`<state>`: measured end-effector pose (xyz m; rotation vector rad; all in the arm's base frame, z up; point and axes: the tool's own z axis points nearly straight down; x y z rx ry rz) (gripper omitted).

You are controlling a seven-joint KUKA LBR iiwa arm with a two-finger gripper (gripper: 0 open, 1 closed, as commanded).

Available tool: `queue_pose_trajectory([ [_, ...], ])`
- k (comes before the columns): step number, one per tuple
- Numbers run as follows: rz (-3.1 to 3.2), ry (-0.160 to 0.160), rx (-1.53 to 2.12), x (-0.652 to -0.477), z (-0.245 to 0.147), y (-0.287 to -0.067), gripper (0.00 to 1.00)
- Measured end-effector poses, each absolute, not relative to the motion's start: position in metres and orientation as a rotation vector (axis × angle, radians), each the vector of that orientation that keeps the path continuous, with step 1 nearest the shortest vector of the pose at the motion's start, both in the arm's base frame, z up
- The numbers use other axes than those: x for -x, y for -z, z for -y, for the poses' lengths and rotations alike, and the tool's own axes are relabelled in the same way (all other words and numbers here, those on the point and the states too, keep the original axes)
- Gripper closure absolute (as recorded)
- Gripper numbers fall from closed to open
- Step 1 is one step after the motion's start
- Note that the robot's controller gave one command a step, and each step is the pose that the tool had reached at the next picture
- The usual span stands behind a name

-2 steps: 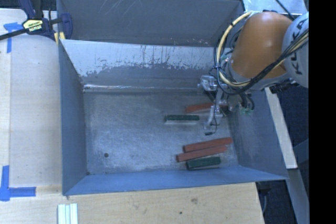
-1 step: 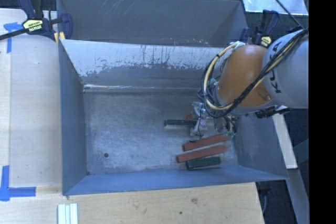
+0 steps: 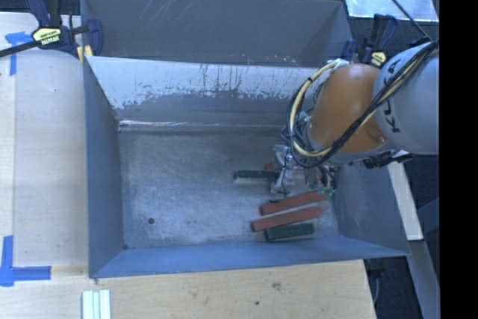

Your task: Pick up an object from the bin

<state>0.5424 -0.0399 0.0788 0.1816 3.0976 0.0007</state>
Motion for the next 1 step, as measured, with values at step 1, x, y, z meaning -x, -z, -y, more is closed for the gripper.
queue_pose_trajectory([
  [1,-3.103,0.006,0.022,-0.5399,0.0413,-0.0790,1.00],
])
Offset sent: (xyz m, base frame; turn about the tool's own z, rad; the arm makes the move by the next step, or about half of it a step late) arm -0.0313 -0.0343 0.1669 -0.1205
